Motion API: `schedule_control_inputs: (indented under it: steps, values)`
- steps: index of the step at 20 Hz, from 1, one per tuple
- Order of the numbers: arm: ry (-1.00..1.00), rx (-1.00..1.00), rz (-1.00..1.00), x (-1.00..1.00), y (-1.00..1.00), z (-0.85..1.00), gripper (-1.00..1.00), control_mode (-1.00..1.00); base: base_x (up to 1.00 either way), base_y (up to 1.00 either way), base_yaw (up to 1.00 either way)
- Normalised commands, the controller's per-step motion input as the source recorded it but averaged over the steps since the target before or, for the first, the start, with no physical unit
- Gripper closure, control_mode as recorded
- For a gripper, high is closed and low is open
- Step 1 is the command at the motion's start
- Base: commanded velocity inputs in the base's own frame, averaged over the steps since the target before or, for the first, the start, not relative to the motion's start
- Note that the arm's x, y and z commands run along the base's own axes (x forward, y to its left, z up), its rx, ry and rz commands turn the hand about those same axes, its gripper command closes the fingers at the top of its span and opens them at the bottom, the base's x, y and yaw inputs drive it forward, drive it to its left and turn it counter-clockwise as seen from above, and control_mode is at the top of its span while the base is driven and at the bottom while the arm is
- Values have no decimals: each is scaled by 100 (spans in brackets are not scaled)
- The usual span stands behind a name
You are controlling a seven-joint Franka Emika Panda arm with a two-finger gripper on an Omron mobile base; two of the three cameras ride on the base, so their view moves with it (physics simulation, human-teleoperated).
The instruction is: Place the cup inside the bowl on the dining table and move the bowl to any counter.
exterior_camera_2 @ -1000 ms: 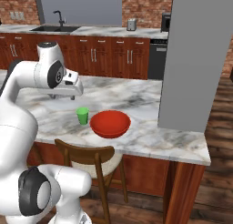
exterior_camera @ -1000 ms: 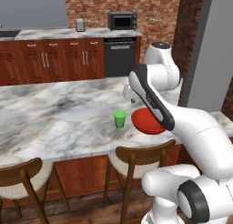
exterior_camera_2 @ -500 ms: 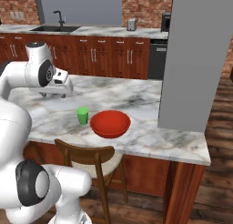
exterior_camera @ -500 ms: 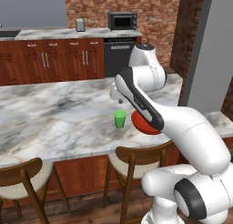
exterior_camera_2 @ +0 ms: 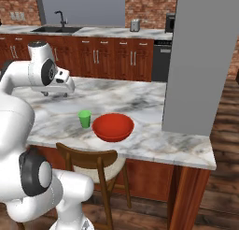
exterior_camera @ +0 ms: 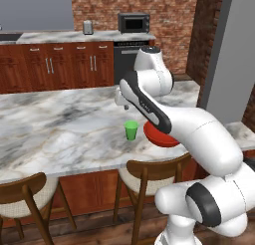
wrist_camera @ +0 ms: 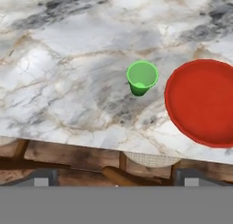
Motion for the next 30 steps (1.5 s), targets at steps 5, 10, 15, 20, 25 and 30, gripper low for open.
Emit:
schedule_control_inputs:
  steps: [5, 10, 15, 20, 25, 30]
  values:
    - [0, 0, 0, 30, 0, -4, -100, -100, 0, 0, 0]
    - [0, 0, 0, 32, 0, -10, -100, -100, 0, 0, 0]
    - [0, 0, 0, 26, 0, -10, -100, -100, 0, 0, 0]
    - [-3, 0, 0, 18, 0, -8, -100, -100, 0, 0, 0]
    - [-4, -1, 0, 10, 0, -4, -100, -100, 0, 0, 0]
    - [-4, -3, 0, 6, 0, -3, -100, -100, 0, 0, 0]
